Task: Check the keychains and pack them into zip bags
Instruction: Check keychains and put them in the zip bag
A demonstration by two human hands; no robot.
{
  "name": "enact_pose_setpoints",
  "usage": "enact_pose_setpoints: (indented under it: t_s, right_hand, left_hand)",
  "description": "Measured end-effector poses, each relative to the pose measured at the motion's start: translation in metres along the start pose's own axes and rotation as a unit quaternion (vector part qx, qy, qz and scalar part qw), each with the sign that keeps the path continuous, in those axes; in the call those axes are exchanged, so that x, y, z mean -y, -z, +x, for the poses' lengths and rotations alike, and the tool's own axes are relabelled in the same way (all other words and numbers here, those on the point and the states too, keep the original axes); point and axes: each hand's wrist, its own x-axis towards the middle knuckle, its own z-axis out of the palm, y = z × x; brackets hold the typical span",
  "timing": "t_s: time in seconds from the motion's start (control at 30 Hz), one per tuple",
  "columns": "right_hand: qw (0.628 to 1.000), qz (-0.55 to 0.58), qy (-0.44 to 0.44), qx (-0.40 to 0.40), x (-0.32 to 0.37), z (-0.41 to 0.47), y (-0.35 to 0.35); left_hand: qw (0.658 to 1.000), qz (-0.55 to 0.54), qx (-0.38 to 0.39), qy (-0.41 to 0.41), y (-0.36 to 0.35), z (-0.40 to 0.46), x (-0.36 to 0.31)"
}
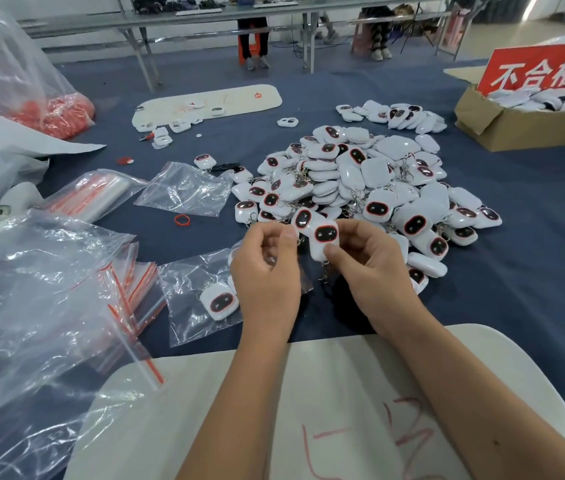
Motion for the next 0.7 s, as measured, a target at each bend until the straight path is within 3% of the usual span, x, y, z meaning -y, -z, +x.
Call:
enact_pose_setpoints:
  t_s: [0.1,0.33,0.7]
  right_hand:
    - [1.0,-0.001,0.005,-0.016,0.0001,0.0008,-0.001]
    - [0.999,-0.029,0.021,-0.013,0.002,-0.0009,-0.0021]
    - [0.999,-0.041,0.014,-0.012,0.0007,-0.0004,-0.003]
  left_hand:
    - [0.992,0.116,-0.05,-0.031,0.0046,0.001,0.0047]
    - [0.956,0.291,-0.034,-0.029,0.0038,-0.0032,0.001]
    - [0.952,0.301,-0.046,-0.009,0.0108,0.0016,-0.0004]
